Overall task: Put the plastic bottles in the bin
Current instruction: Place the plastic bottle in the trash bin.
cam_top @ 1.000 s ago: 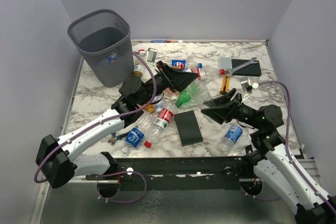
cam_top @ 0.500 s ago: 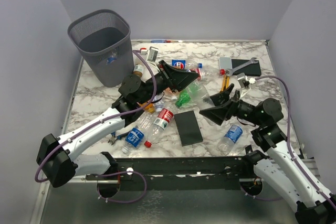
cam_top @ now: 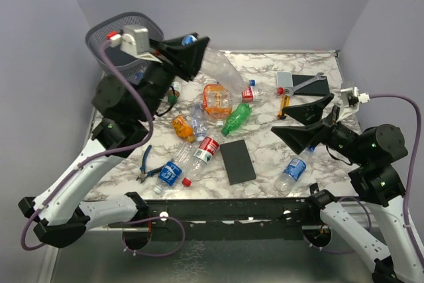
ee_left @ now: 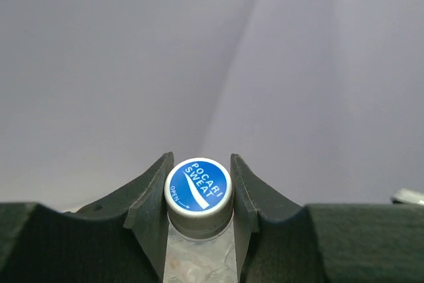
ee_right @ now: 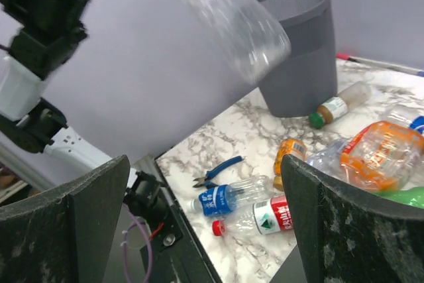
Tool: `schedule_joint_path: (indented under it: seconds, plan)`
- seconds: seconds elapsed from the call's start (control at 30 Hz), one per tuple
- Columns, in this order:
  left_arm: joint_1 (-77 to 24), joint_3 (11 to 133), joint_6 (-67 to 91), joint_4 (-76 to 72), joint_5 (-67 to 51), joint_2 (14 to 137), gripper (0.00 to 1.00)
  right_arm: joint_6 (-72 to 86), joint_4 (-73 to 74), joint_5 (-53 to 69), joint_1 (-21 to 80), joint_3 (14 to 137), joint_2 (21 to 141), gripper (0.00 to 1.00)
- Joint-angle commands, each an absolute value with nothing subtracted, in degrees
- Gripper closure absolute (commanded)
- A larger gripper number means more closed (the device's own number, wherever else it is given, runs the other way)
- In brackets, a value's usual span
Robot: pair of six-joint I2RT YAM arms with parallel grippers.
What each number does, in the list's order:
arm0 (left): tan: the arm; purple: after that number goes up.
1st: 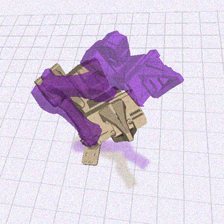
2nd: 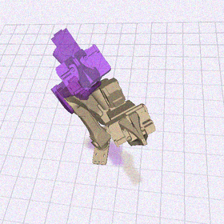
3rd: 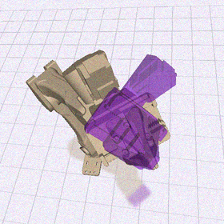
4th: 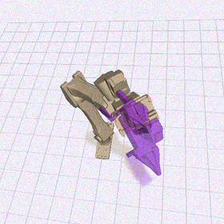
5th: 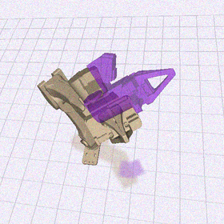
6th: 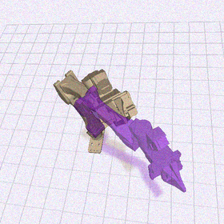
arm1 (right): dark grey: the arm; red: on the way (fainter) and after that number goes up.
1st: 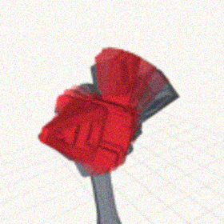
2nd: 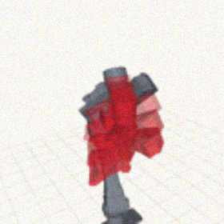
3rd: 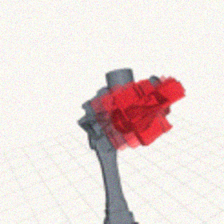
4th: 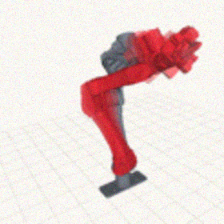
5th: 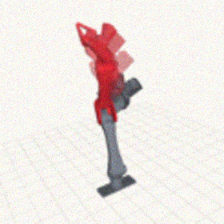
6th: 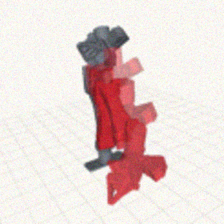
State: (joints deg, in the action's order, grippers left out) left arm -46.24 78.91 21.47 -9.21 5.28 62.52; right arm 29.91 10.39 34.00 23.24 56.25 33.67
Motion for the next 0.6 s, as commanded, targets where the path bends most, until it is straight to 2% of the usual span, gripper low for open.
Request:
schedule_joint_path:
  seconds: [0.0, 0.1, 0.27, 0.4, 0.57]
  plan:
    - [-46.2, 88.3, 1.0, -1.3, 27.6, 62.9, 1.00, 27.0, 17.5, 23.7, 23.4, 54.6, 32.1, 0.00]
    - [-46.2, 93.5, -8.5, -1.1, 32.9, 65.9, 1.00, 30.1, 15.6, 19.5, 23.4, 49.7, 29.9, 0.00]
    - [-42.8, 99.5, -23.9, -5.1, 45.3, 73.6, 1.00, 33.3, 9.4, 19.3, 23.5, 41.5, 25.8, 0.00]
    - [-30.4, 101.6, -17.8, -6.5, 44.2, 77.9, 1.00, 35.1, 11.6, 17.2, 23.4, 38.8, 25.4, 0.00]
    - [-23.9, 95.5, -21.1, -21.8, 50.0, 81.0, 1.00, 34.0, 14.3, 18.3, 23.5, 36.6, 23.6, 0.00]
